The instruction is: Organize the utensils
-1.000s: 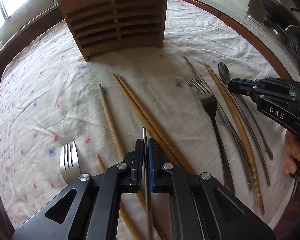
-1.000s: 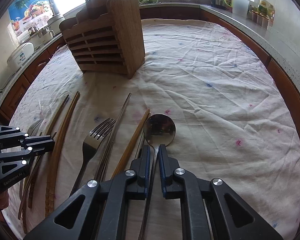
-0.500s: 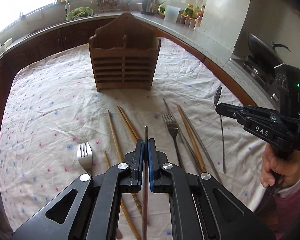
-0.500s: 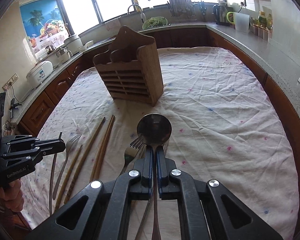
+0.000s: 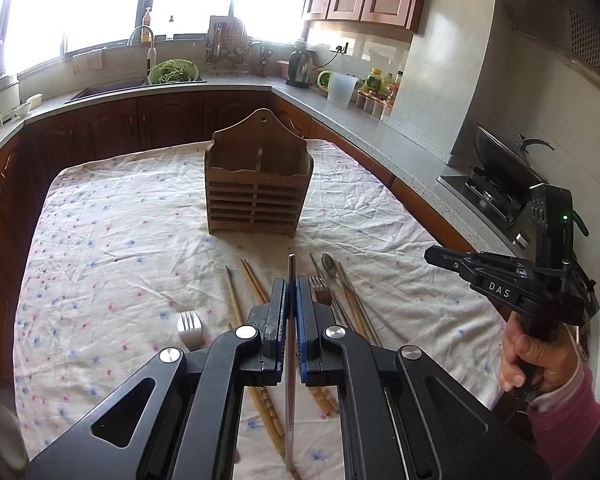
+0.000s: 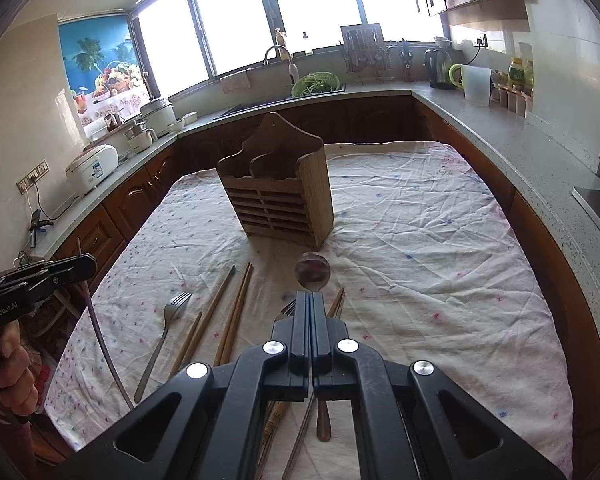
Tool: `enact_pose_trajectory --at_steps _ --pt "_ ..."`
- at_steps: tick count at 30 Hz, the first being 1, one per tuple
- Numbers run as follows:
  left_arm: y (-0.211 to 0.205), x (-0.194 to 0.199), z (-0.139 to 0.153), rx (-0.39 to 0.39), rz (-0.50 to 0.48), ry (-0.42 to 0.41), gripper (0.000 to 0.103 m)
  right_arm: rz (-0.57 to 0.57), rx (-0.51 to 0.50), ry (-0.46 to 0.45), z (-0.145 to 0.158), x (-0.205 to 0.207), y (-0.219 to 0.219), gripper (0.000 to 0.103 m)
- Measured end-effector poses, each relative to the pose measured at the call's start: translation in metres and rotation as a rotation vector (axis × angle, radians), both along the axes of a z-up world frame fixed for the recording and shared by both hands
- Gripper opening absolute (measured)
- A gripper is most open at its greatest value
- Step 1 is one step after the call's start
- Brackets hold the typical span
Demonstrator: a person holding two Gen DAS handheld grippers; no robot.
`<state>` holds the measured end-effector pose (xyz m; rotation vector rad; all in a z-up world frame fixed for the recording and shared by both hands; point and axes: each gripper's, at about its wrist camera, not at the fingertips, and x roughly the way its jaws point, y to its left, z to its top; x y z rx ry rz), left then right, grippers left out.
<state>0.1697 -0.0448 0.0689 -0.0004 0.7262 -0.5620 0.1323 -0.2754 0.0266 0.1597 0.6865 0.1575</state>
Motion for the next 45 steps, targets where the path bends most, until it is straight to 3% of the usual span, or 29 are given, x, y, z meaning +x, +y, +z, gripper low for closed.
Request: enact_pose_trajectory --at_steps 3,4,6,8,21,24,26,34,35,37,40,45 --pt "0.003 0.0 -0.001 -0.008 0.007 0.004 0.004 -0.025 0.001 0.033 -0.011 0.007 -0.005 0.003" --pt "0.004 0.001 -0.002 -0.01 0.011 0.006 0.004 -0.023 0.012 0.05 -0.017 0.012 -0.006 0.009" --pt "0.007 0.001 -0.002 -0.02 0.016 0.009 0.004 -0.033 0.034 0.102 -0.032 0.022 -0.01 0.03" --pt "0.01 0.002 -0.002 -0.026 0.019 0.011 0.004 -0.016 0.032 0.119 -0.045 0.028 -0.008 0.036" --pt "0.012 0.007 0.006 -0.058 0.011 0.003 0.004 0.114 -0.146 0.27 -0.098 0.102 0.02 0.033" --pt "0.012 0.008 0.006 -0.065 0.011 0.005 0.004 0.119 -0.209 0.288 -0.107 0.114 0.025 0.023" --pt "0.012 0.009 0.006 -0.067 0.011 0.006 0.004 0.108 -0.238 0.282 -0.107 0.116 0.025 0.003" --pt "0.011 0.011 0.007 -0.076 0.004 0.003 0.004 0.1 -0.176 0.25 -0.092 0.107 0.01 0.001" --pt "0.011 0.011 0.007 -0.077 0.003 0.002 0.004 0.114 -0.142 0.258 -0.091 0.108 0.008 0.007" --pt "0.011 0.012 0.007 -0.08 0.001 0.003 0.004 0.171 -0.078 0.266 -0.089 0.106 0.011 0.01" --pt "0.011 0.011 0.008 -0.084 -0.001 -0.001 0.004 0.227 -0.038 0.28 -0.089 0.098 0.027 0.047" --pt "0.014 0.012 0.008 -0.085 0.002 0.0 0.004 0.25 -0.007 0.333 -0.106 0.094 0.053 0.048"
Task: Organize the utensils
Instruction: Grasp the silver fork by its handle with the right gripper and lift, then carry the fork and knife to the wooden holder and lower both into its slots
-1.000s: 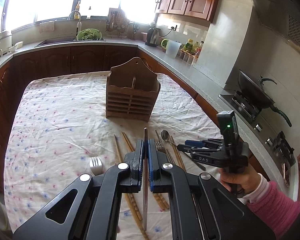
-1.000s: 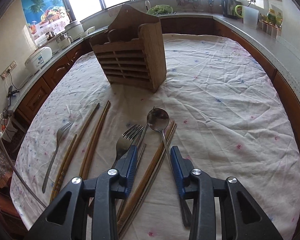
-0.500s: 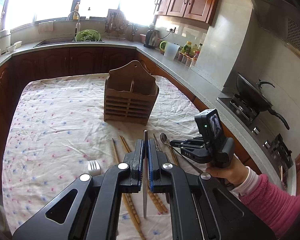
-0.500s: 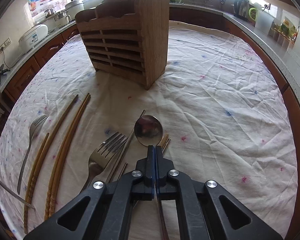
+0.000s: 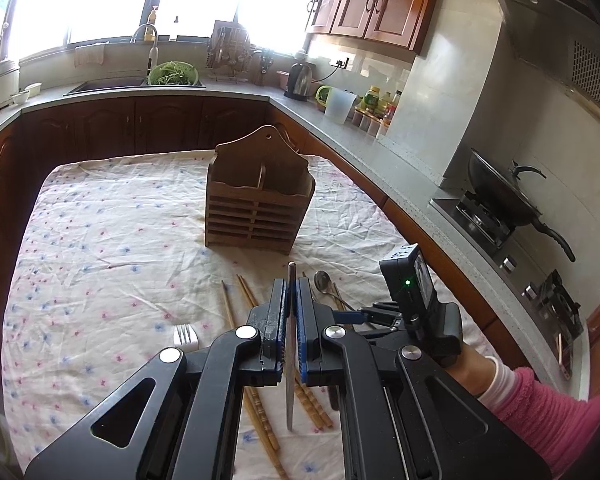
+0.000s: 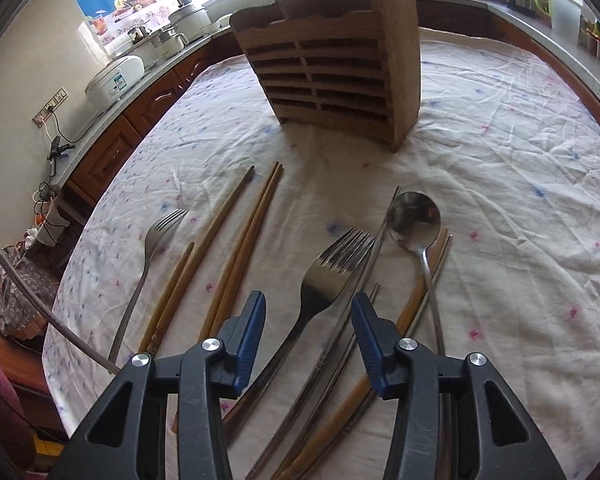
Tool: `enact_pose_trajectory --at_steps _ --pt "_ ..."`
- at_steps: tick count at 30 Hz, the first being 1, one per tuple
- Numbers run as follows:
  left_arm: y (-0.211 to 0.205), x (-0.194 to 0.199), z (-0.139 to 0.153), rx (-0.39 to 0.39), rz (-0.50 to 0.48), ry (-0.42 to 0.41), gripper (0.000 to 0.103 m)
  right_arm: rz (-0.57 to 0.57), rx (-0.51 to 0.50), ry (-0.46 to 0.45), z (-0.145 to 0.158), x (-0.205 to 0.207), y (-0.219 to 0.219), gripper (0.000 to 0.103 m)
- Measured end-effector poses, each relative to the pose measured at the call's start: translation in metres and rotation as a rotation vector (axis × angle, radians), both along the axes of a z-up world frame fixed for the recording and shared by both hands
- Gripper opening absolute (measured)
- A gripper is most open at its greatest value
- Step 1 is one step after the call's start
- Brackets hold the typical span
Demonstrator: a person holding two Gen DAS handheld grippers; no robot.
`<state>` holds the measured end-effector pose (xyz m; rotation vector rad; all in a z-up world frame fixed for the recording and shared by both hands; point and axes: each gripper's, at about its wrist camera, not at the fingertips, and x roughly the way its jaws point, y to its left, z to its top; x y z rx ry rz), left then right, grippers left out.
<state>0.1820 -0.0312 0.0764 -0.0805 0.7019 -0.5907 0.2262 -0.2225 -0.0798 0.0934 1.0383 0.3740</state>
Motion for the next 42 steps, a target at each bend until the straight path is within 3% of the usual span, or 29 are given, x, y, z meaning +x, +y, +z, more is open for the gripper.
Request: enact_pose_trajectory --at_steps 6,8,12,30,42 --pt "0.003 0.004 -0.003 -0.004 0.009 0.01 0.004 -0.068 -0.056 -0.018 -0.004 0.011 0.01 0.043" --pt "0.004 0.004 -0.003 -0.009 0.011 0.011 0.004 -0.076 -0.107 -0.039 -0.004 0.012 0.016 0.03" --pt "0.008 0.001 -0.002 -0.012 0.014 0.004 0.004 -0.074 -0.146 -0.116 0.006 0.003 0.021 0.027" --pt "0.015 -0.006 0.013 -0.041 0.028 -0.037 0.004 -0.161 0.015 -0.363 0.087 -0.048 -0.009 0.022" --pt "0.011 0.015 0.036 -0.04 0.046 -0.094 0.004 -0.175 0.039 -0.431 0.119 -0.034 -0.018 0.021"
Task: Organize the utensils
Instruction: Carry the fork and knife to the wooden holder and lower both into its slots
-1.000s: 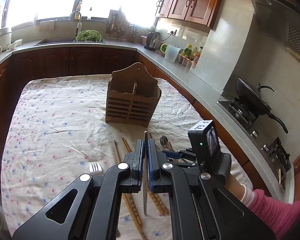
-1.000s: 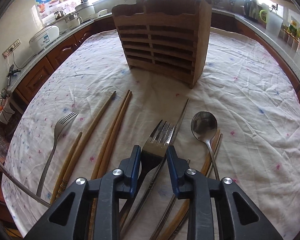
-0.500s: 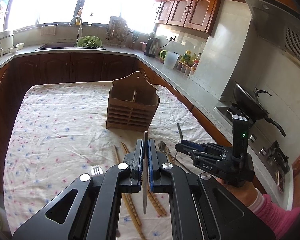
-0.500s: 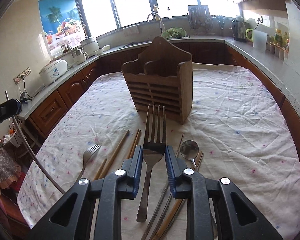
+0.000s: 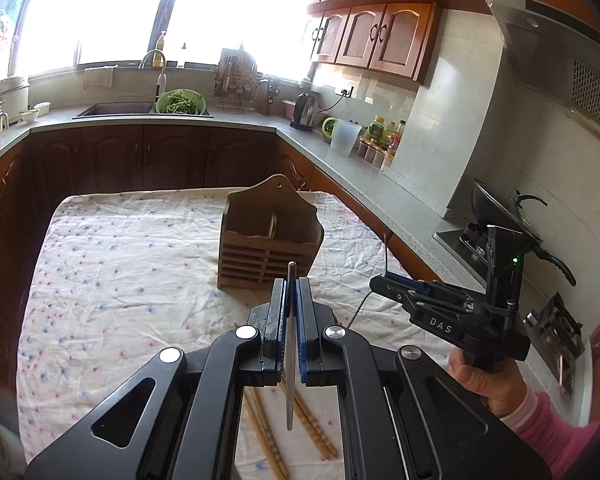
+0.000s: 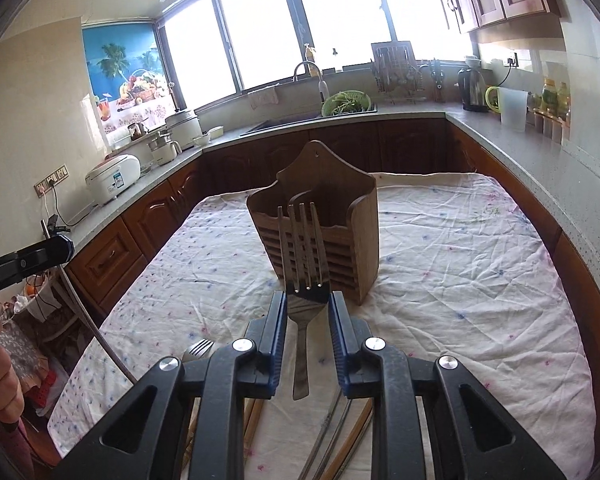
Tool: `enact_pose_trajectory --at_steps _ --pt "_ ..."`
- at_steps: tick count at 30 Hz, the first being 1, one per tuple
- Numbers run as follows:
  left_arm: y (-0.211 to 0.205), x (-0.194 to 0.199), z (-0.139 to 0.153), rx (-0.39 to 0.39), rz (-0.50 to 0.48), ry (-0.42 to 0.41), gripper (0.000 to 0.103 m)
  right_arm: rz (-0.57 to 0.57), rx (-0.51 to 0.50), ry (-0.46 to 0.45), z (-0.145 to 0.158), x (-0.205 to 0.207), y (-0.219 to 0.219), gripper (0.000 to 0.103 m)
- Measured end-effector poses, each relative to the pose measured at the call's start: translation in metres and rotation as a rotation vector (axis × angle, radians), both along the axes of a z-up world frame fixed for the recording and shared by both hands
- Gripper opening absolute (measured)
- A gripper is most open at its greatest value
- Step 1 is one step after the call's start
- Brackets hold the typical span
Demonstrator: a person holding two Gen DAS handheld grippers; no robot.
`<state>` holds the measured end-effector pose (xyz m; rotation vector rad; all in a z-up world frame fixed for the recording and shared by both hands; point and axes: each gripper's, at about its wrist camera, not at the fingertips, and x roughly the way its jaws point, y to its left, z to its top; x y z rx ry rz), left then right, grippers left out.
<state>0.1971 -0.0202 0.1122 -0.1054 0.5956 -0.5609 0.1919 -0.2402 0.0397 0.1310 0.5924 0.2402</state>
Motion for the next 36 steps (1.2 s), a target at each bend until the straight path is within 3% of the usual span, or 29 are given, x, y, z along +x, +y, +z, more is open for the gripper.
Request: enact_pose_trajectory --at_steps 12,23,28,36 --pt "-0.007 0.059 0.059 -0.018 0.027 -0.119 0.004 -0.004 0.028 -0.092 0.053 0.048 -0.009 0.02" --pt "-0.021 0.152 0.104 -0.094 0.07 -0.17 0.004 -0.018 0.04 -0.16 0.091 0.117 -0.009 0.02" --pt "-0.031 0.198 0.083 -0.107 0.11 -0.125 0.004 -0.036 0.057 -0.158 0.078 0.14 -0.015 0.02" --pt "-0.036 0.232 0.0 -0.112 0.181 -0.002 0.004 -0.06 0.092 -0.085 0.015 0.16 -0.02 0.02"
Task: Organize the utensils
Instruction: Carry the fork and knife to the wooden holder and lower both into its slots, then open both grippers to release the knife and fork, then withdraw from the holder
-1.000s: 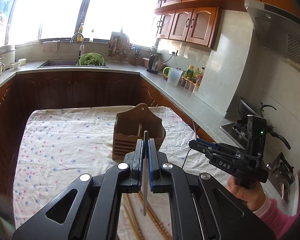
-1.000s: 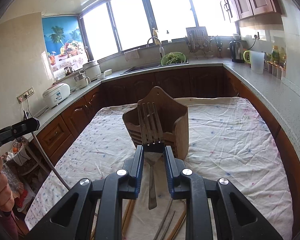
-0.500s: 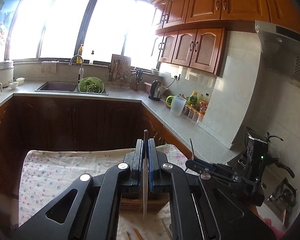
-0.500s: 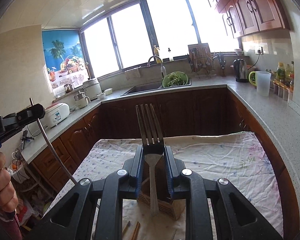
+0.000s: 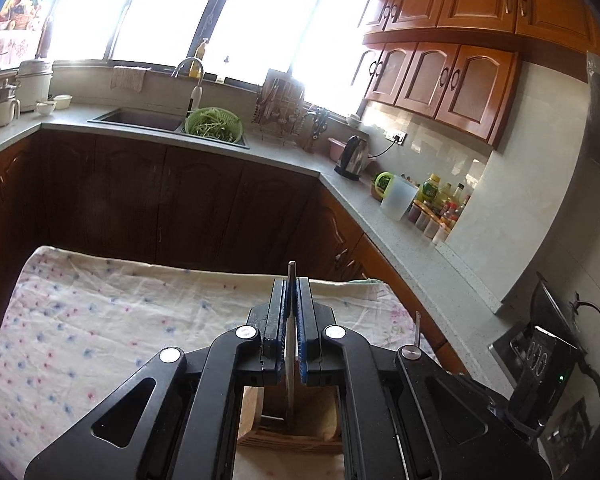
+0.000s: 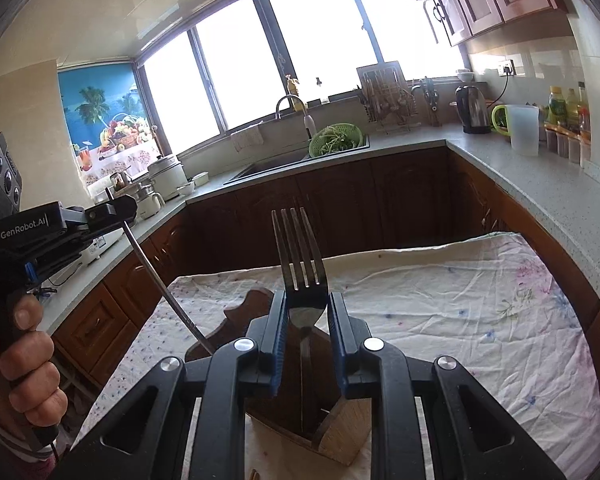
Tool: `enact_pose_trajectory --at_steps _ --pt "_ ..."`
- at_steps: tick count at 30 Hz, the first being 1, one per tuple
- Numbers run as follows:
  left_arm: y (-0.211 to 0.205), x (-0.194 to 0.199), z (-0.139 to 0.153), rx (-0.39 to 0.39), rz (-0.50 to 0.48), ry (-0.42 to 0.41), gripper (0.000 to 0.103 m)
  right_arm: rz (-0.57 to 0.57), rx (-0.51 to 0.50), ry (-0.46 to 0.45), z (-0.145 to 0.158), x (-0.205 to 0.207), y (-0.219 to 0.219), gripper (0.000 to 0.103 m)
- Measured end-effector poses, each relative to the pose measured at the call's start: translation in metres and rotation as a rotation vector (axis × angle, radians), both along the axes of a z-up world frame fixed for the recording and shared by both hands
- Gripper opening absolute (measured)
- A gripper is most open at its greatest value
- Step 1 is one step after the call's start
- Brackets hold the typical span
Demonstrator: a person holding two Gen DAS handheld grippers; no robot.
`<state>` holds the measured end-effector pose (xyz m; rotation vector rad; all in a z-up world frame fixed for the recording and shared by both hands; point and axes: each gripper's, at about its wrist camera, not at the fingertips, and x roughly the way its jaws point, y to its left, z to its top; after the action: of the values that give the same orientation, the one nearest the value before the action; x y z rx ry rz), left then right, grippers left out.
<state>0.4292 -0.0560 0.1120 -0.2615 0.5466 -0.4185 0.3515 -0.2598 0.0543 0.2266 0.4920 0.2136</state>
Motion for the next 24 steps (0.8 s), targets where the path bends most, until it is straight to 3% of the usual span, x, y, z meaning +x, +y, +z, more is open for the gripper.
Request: enact_pose_trajectory --at_steps 4,5,6,19,21,23,24 --pt "0.0 0.004 -0.029 0.01 0.015 0.045 0.004 0.0 -0.001 0.032 -0.024 0.002 0.001 0.02" --pt "0.0 0.003 -0.034 0.018 0.021 0.045 0.004 -0.005 -0.007 0.024 -0.026 0.0 0.001 0.009" --pt "0.0 0.002 -0.037 0.025 0.027 0.042 0.004 -0.005 -0.015 0.029 -0.028 0.0 0.002 0.005" --pt "0.003 0.001 -0.037 0.037 0.02 0.067 0.007 -0.004 -0.012 0.058 -0.03 0.003 0.001 0.006" --pt "0.003 0.0 -0.037 0.04 0.021 0.08 0.018 -0.003 -0.008 0.063 -0.03 0.004 0.0 0.01" --pt "0.006 -0.003 -0.038 0.047 0.035 0.093 0.052 -0.008 0.0 0.062 -0.028 0.002 -0.002 0.012" --pt "0.007 -0.006 -0.038 0.044 0.039 0.087 0.055 -0.005 0.004 0.062 -0.027 0.001 -0.002 0.013"
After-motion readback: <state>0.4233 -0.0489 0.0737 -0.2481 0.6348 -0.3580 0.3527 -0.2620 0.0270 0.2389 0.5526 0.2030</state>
